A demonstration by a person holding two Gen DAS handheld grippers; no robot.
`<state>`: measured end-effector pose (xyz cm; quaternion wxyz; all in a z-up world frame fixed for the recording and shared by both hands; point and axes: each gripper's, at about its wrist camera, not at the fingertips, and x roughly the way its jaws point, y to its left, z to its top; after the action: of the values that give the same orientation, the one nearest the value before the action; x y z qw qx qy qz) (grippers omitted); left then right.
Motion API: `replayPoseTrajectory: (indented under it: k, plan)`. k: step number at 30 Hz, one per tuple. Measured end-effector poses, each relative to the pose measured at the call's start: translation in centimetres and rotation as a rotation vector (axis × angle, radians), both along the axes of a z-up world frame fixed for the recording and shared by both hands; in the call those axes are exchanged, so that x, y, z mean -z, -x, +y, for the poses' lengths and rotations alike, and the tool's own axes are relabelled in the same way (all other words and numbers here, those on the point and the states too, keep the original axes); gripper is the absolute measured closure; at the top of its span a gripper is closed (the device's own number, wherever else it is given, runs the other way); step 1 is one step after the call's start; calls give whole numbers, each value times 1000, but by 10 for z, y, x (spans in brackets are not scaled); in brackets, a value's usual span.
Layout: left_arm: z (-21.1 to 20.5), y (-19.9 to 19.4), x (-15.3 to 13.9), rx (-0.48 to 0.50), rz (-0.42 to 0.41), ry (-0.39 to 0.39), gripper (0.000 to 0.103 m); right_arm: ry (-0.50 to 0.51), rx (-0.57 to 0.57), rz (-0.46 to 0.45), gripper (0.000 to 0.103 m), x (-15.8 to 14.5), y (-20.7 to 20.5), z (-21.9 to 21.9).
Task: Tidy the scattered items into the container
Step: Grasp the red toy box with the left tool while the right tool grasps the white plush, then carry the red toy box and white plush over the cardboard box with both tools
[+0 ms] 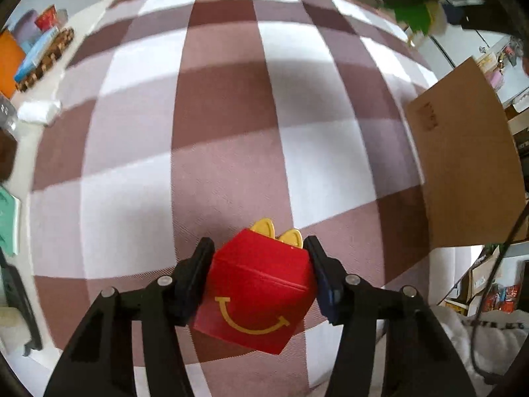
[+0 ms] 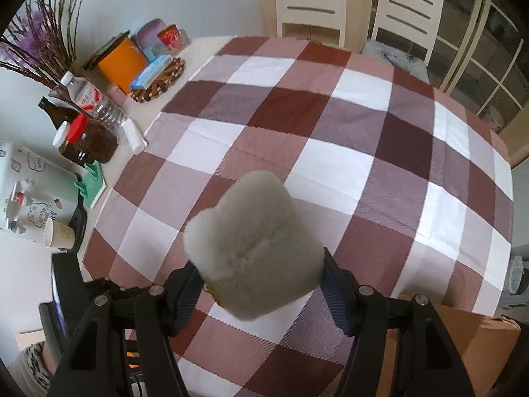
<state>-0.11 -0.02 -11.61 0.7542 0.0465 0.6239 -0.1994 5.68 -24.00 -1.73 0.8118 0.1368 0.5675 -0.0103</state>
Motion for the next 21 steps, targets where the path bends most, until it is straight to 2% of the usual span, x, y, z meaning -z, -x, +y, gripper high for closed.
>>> replayPoseTrajectory:
  k: [8, 15, 21]
  plan:
    - [-24, -13, -45, 56, -78, 8, 47, -8, 65, -55, 36, -32, 42, -26]
    - [-91, -23, -78, 167, -139, 26, 47, 29, 169, -107, 36, -63, 98, -64]
    - [-145, -23, -104, 269, -173, 50, 47, 51, 272, -117, 36, -73, 145, -96]
